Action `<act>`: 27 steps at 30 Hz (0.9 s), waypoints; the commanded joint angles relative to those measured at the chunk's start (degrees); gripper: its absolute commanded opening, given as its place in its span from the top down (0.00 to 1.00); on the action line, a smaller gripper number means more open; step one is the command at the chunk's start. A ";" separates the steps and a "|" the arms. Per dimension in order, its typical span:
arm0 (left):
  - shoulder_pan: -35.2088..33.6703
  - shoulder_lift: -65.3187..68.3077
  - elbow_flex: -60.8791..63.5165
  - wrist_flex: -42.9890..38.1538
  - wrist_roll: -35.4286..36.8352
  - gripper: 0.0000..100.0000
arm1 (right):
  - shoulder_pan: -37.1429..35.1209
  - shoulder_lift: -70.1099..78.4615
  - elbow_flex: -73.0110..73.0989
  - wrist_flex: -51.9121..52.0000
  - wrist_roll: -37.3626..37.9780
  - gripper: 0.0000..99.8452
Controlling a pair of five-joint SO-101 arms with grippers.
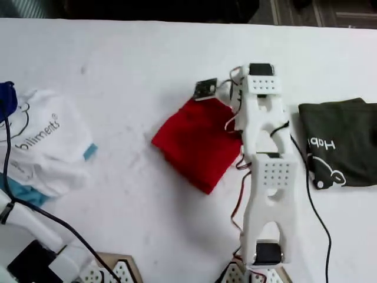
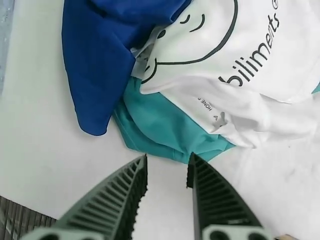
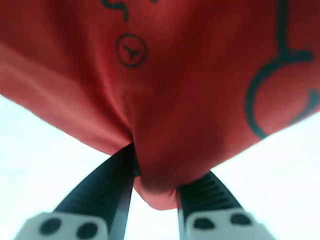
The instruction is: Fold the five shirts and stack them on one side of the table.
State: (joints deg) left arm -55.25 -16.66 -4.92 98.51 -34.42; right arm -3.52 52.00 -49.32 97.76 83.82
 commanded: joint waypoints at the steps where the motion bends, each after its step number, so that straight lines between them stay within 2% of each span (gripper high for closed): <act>1: 0.40 -1.80 -0.26 -0.62 -0.09 0.85 | -2.95 2.77 -12.22 0.48 2.29 0.98; 4: 0.13 -1.80 -0.35 -0.53 -0.18 0.85 | -4.70 3.65 -17.23 0.66 2.11 0.98; 6: 0.04 -1.89 -0.35 -0.70 -0.26 0.85 | -4.88 2.95 -18.29 0.66 -0.62 0.97; 9: -0.75 -1.80 -0.62 -0.70 -0.26 0.85 | -4.70 0.40 -18.29 0.66 -9.32 0.90; 14: -0.75 -1.80 -0.44 -0.70 -0.26 0.85 | -4.00 -5.85 -17.85 0.75 -29.71 0.72; 18: -0.75 -1.80 -0.35 -0.70 -0.26 0.85 | -4.18 -10.24 -17.85 0.75 -37.80 0.72; 21: -0.75 -1.80 -0.44 -0.70 -0.26 0.85 | -4.18 -13.49 -16.35 1.10 -47.65 0.73; 27: -0.75 -1.71 -0.35 -0.70 0.18 0.85 | -4.62 -28.35 3.52 1.10 -60.31 0.77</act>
State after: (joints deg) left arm -55.69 -16.66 -4.92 98.51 -34.42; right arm -7.91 33.63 -54.77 98.46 28.53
